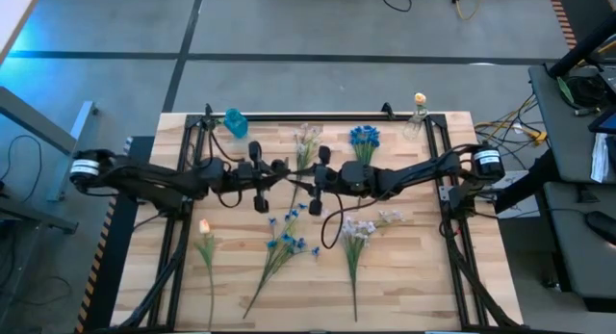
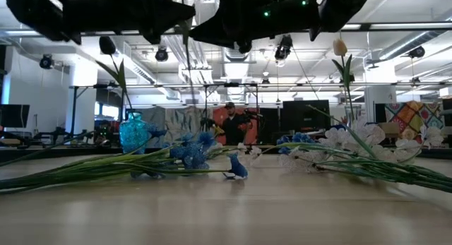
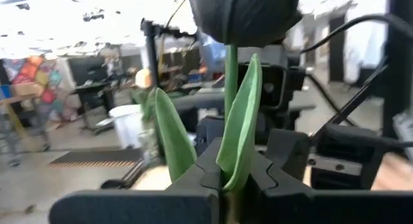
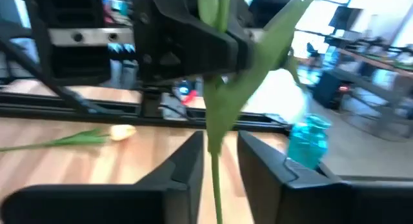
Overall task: Sort flowers into vase by color
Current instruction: Put the black tulip into the blue vase
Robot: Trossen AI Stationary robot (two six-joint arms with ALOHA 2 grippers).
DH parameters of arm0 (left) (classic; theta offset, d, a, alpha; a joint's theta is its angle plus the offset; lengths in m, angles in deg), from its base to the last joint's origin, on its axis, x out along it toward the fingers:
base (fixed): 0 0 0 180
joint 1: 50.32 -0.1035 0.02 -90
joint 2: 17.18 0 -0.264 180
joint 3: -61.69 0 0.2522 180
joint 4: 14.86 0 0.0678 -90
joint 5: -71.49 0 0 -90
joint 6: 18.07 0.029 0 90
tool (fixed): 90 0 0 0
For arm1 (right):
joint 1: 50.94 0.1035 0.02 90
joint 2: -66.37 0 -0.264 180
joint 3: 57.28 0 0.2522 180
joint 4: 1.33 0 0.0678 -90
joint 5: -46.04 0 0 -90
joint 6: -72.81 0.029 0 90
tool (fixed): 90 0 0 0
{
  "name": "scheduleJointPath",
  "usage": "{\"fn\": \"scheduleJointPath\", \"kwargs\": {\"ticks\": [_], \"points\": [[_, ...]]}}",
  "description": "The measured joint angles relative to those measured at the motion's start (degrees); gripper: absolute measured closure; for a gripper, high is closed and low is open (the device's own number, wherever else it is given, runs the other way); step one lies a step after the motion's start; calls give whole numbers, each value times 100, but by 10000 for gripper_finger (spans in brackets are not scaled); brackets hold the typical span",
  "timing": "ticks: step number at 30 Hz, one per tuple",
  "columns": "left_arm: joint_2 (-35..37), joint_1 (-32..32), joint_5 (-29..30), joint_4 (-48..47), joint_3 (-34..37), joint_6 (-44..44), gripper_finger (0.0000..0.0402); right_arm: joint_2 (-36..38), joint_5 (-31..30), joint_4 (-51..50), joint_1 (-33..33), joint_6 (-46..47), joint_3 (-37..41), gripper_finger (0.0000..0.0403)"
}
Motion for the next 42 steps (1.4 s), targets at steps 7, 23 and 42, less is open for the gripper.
{"fn": "scheduleJointPath", "kwargs": {"ticks": [7,23,42], "points": [[1149,-12,421,-2111,-619,432,401,70,-563,-29,0,-352,-3,250],[3264,-41,4538,-3463,-6,884,402,70,-1040,-391,0,-472,4,390],[3493,-2515,4191,-3368,38,674,401,70,-1024,-402,0,-457,6,390]]}}
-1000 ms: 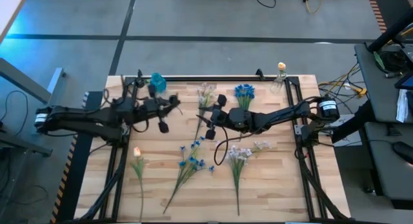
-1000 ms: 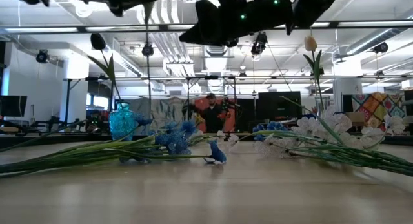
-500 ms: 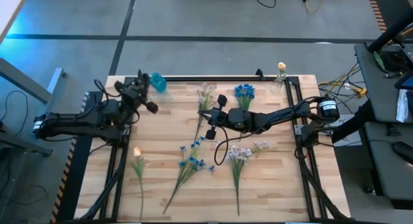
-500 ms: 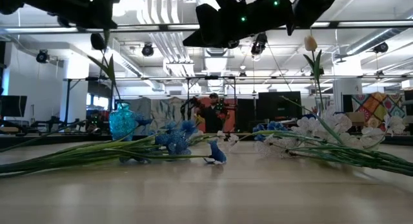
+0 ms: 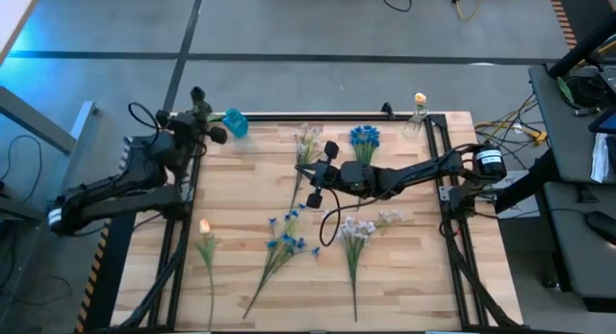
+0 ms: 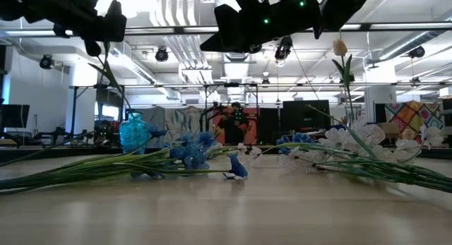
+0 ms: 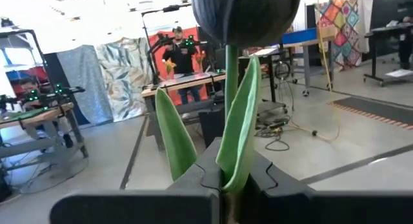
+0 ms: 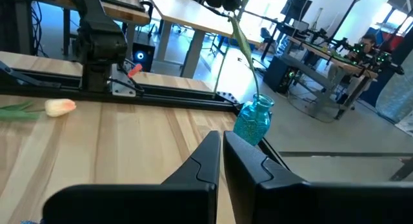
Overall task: Sort flowers into vase by color
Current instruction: Put the black tulip into the blue vase
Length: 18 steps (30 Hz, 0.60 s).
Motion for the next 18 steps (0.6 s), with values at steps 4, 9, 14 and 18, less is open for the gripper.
{"fn": "scheduleJointPath", "kwargs": {"ticks": [4,9,14,18], "points": [[-234,-708,-707,196,0,-132,401,0,0,-10,0,-4,0,390],[-597,-1377,-1097,615,2,-141,401,0,0,-52,0,-11,2,390],[-995,-1804,-1317,794,-104,-140,401,0,0,-63,0,-11,2,390],[-1243,-1828,-977,913,-192,-54,401,0,0,-67,0,-3,4,390]]}}
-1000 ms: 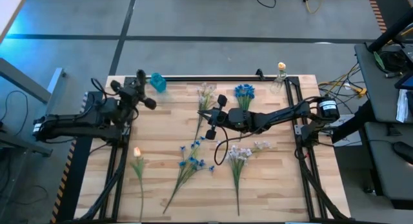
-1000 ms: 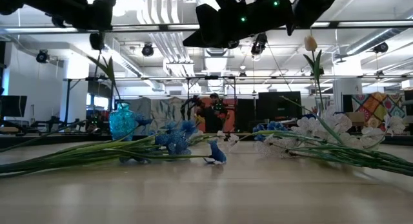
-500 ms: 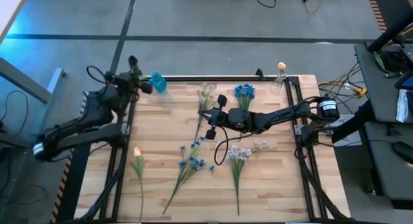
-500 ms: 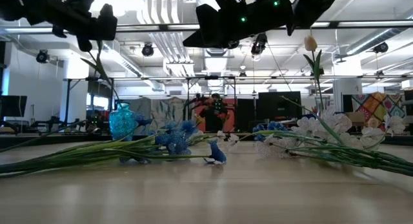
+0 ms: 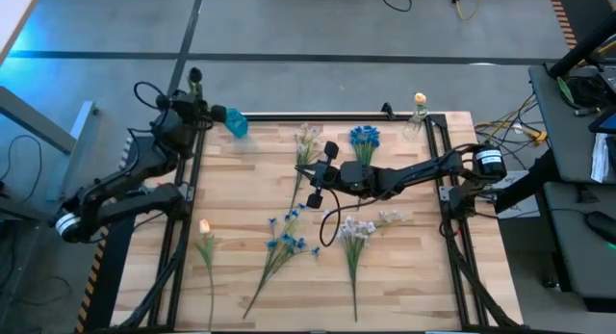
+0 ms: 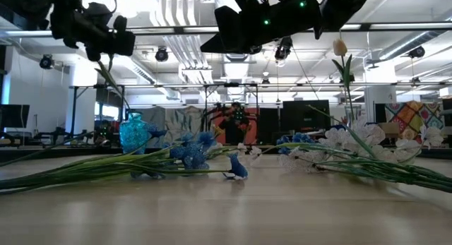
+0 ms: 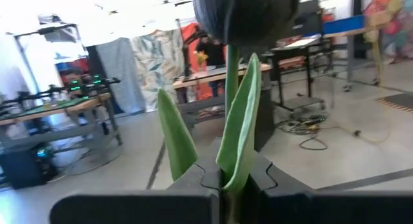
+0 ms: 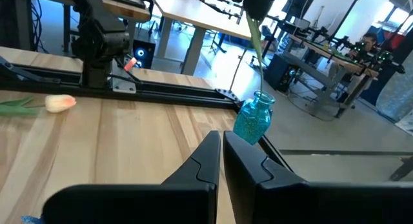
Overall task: Sort flowers into vase by color
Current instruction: Put the black tulip into the blue vase
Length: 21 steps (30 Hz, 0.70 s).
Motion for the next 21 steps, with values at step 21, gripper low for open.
{"fn": "scheduleJointPath", "kwargs": {"ticks": [21], "points": [[-32,47,106,-3366,-1387,-536,401,-2,0,-12,0,10,0,390]]}}
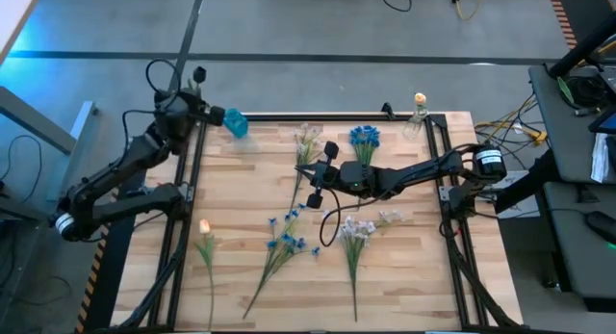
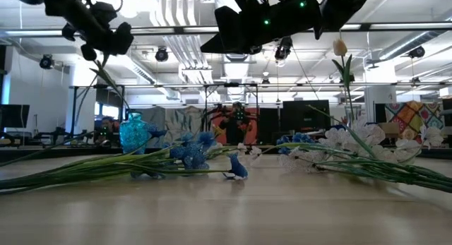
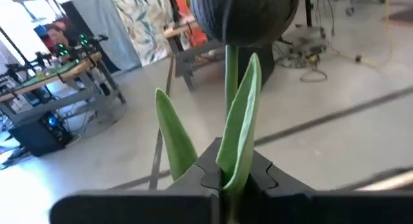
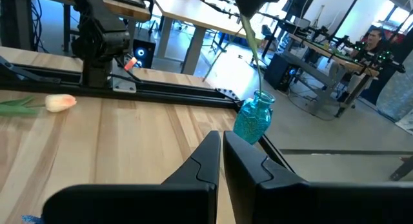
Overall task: Sort flowers into vase by color
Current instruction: Put the black tulip into the blue vase
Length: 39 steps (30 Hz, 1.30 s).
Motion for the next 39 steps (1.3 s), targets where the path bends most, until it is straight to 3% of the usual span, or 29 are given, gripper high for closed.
{"fn": "scheduleJointPath", "kwargs": {"ticks": [7,15,26,36,39], "points": [[35,0,-1163,-977,-483,-191,401,-2,0,-4,0,0,0,390],[85,-1,-2811,-1193,-738,-263,401,-2,0,-66,0,0,0,390],[-207,0,-5244,-39,-755,-684,401,-2,2,-83,0,46,0,390],[-1246,-19,-5513,1294,-833,-440,401,-2,24,-101,0,46,0,390],[-1539,-44,-5187,1261,-1125,-165,401,-2,24,-137,0,46,0,390]]}}
